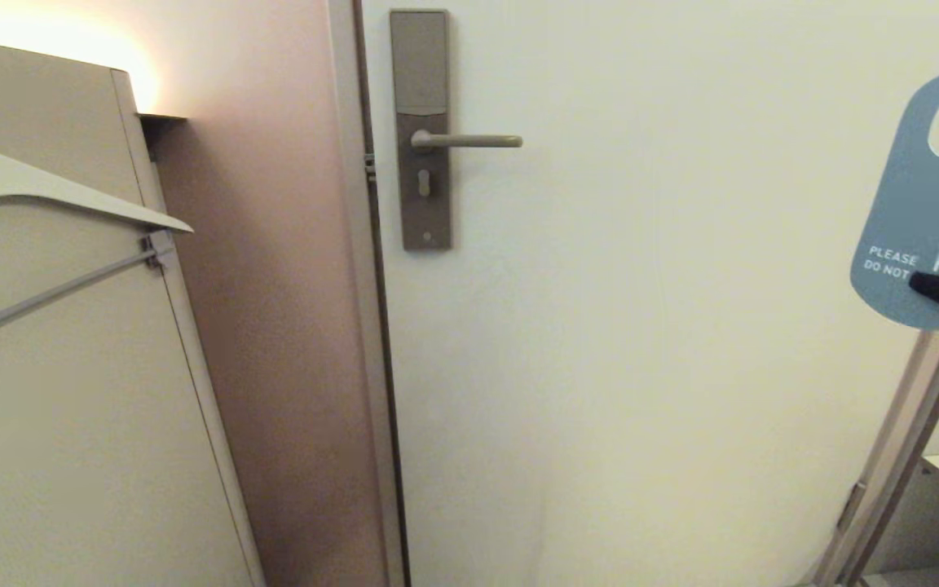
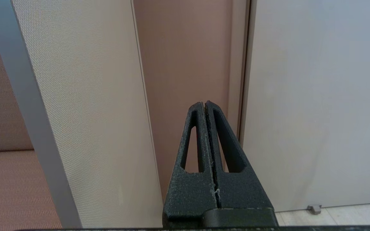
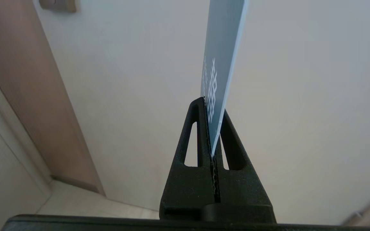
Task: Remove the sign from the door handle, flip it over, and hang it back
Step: Hang the sign back with the other side facing out
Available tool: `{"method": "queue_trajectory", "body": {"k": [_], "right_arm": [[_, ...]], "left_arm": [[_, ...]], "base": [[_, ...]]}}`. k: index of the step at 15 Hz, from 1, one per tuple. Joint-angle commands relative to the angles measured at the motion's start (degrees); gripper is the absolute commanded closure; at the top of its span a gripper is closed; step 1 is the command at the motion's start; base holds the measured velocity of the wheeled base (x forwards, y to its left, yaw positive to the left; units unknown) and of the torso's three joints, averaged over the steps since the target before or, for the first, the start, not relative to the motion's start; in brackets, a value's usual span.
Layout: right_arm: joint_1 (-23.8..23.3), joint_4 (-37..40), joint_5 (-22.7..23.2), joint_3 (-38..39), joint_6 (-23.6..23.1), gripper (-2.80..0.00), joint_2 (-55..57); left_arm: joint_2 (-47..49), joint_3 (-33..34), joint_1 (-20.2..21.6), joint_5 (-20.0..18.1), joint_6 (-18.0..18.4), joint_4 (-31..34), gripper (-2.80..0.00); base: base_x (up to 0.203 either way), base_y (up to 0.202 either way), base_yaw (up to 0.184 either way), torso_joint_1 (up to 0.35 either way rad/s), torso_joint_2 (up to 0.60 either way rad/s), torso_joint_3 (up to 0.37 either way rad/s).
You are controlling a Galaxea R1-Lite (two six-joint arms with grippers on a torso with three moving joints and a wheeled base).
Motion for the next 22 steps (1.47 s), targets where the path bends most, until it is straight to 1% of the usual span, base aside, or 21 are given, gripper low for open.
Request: {"method": "queue_trajectory", "body": {"k": [1,2,4,7,10,14,15,18,19,22], "right_arm": [[0.34,-0.1,0.61,-5.53,0.02,0.0,9.47],[1.33,-0.1,1.1,-8.14,0.08,0.0,11.91],[4.72,-0.12,1.52,-12.83,-0.06,0.0,16.34],[8.58,-0.26,1.35,-18.6,-0.22,0.0,22.57],[10.58,-2.62,1.16,-22.22,-0.5,0.0,27.74],[12.91,-3.07,0.73,-26.21,-1.84,0.0,33.17],[14.06,-3.09,-0.04,-27.28,-1.9,0.0,34.5],[18.4,-4.93,-5.4,-31.43,-1.84,0.0,39.08],[19.56,-5.37,-6.38,-32.83,-1.84,0.0,40.47],[21.53,-6.75,-9.83,-36.57,-1.87,0.0,44.38]], "left_arm": [[0.07,0.0,0.01,0.01,0.03,0.0,0.0],[0.07,0.0,0.01,0.01,0.03,0.0,0.0],[0.07,0.0,0.01,0.01,0.03,0.0,0.0],[0.07,0.0,0.01,0.01,0.03,0.0,0.0],[0.07,0.0,0.01,0.01,0.03,0.09,0.0],[0.07,0.0,-0.08,0.01,0.03,0.06,0.0],[0.07,0.0,-0.04,0.01,0.03,0.04,0.0],[0.07,0.0,0.01,0.01,0.03,0.0,0.0],[0.07,0.0,0.01,0.01,0.03,0.0,0.0],[0.07,0.0,-0.07,0.01,0.03,0.0,0.0]], "base": [[0.0,0.0,0.0,0.0,0.0,0.0],[0.0,0.0,0.0,0.0,0.0,0.0],[0.0,0.0,0.0,0.0,0.0,0.0],[0.0,0.0,0.0,0.0,0.0,0.0],[0.0,0.0,0.0,0.0,0.0,0.0],[0.0,0.0,0.0,0.0,0.0,0.0],[0.0,0.0,0.0,0.0,0.0,0.0],[0.0,0.0,0.0,0.0,0.0,0.0],[0.0,0.0,0.0,0.0,0.0,0.0],[0.0,0.0,0.0,0.0,0.0,0.0]]}}
